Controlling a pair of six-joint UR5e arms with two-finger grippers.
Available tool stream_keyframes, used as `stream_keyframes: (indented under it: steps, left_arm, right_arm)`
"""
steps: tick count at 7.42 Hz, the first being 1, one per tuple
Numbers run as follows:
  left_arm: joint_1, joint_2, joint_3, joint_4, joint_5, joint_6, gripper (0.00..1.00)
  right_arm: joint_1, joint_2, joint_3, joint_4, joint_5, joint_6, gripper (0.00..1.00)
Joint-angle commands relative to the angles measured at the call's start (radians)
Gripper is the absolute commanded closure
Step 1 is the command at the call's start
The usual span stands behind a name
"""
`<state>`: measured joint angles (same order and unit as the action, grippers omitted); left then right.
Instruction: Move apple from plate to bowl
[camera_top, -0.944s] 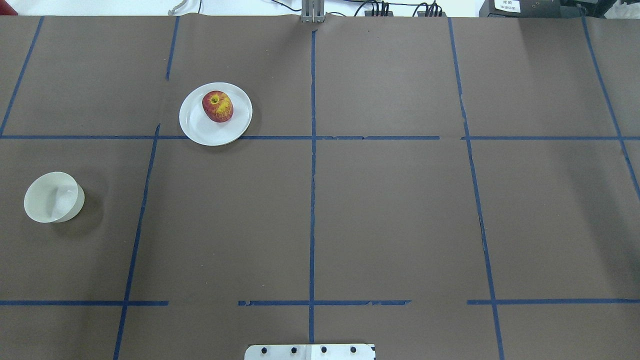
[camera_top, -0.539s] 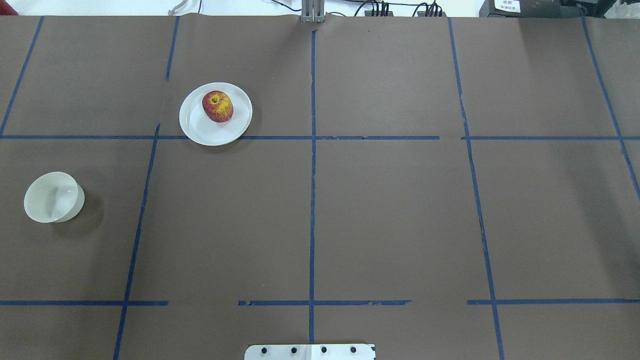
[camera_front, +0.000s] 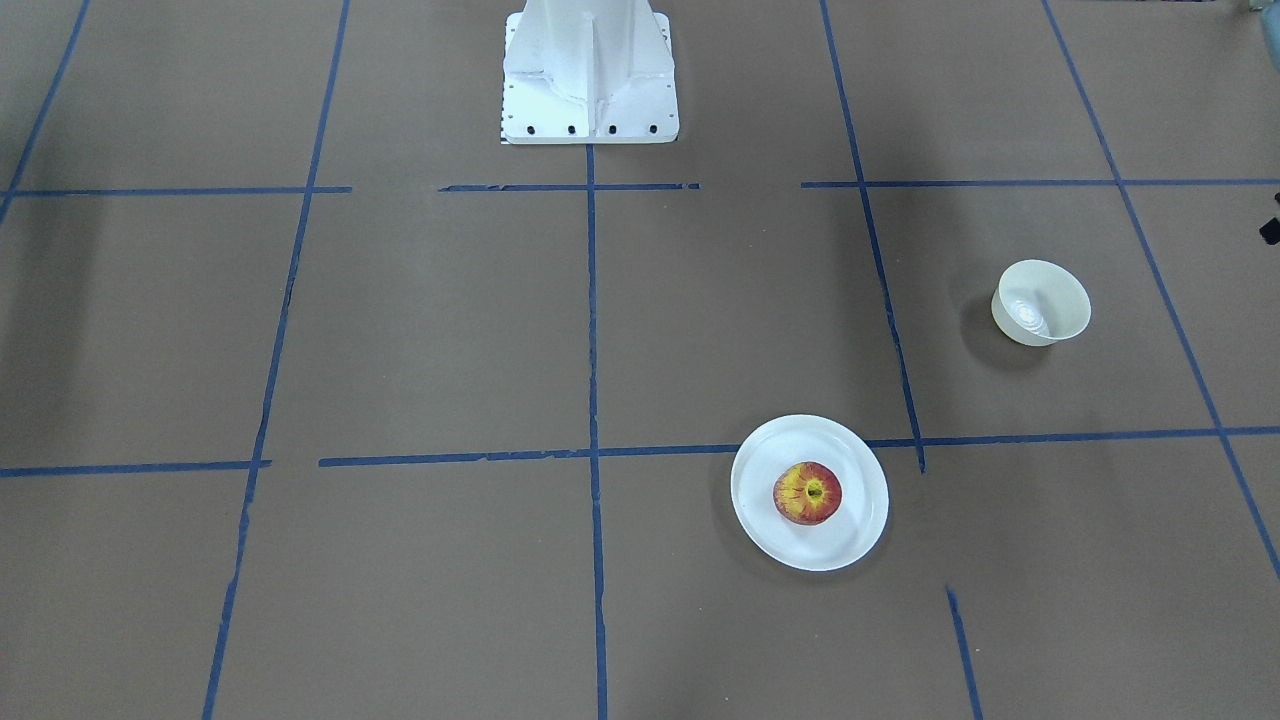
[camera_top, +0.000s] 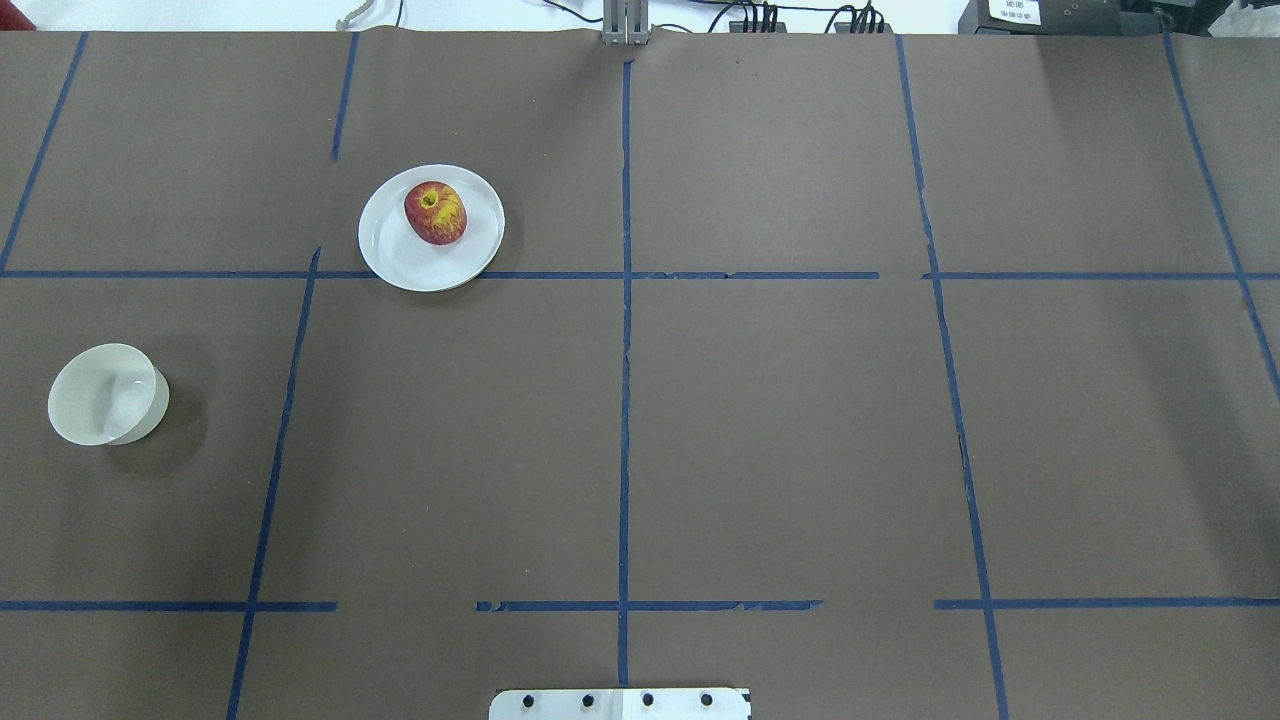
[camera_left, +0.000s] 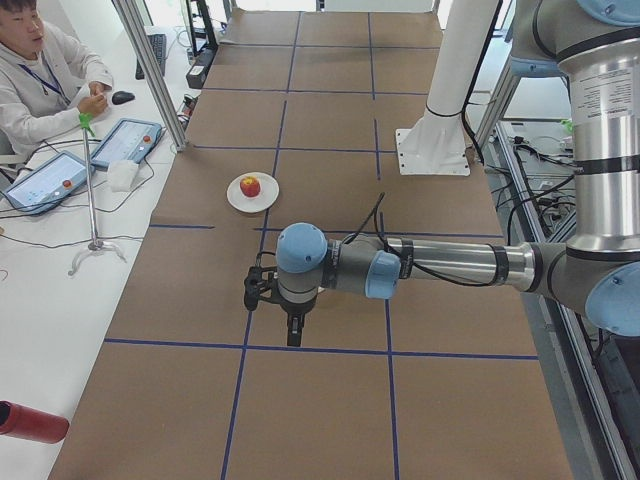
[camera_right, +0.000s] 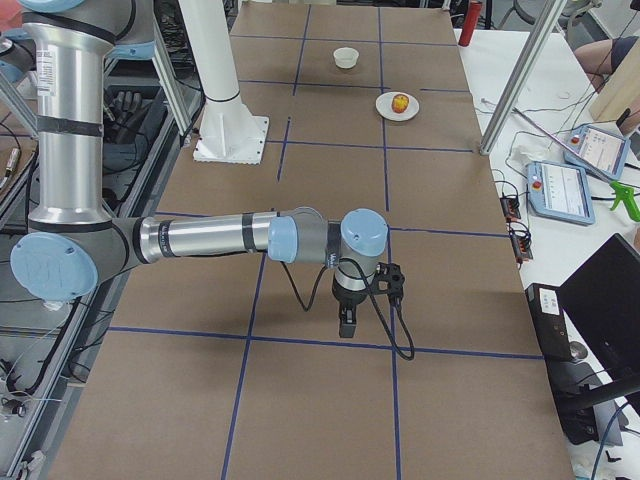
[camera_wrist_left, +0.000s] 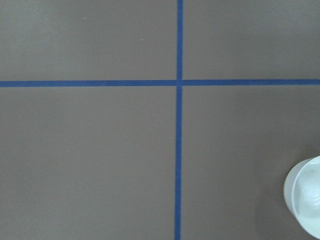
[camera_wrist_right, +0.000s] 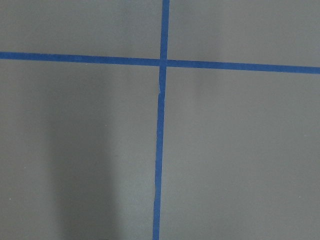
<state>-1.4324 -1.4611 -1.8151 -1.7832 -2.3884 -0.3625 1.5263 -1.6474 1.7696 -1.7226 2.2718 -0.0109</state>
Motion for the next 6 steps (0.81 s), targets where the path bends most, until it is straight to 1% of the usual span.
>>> stream_keyframes:
  steps: [1,2,3,4,5,6]
  left_arm:
    - [0.219,-0.207,-0.012,-0.012,0.000,-0.332,0.00]
    - [0.315,-0.314,0.015,-0.009,0.008,-0.455,0.00]
    - [0.387,-0.428,0.102,-0.010,0.011,-0.546,0.00]
    - [0.442,-0.546,0.213,-0.018,0.046,-0.619,0.00]
    - [0.482,-0.641,0.306,-0.025,0.114,-0.685,0.00]
    - [0.494,-0.716,0.400,-0.028,0.127,-0.700,0.00]
  right_arm:
    - [0.000,0.000,-0.001,0.000,0.000,0.000,0.00]
    - [0.000,0.000,0.001,0.000,0.000,0.000,0.00]
    - [0.000,0.000,0.001,0.001,0.000,0.000,0.00]
    - [0.000,0.000,0.001,0.000,0.000,0.000,0.00]
    - [0.000,0.000,0.001,0.000,0.000,0.000,0.00]
    - [0.000,0.000,0.001,0.000,0.000,0.000,0.00]
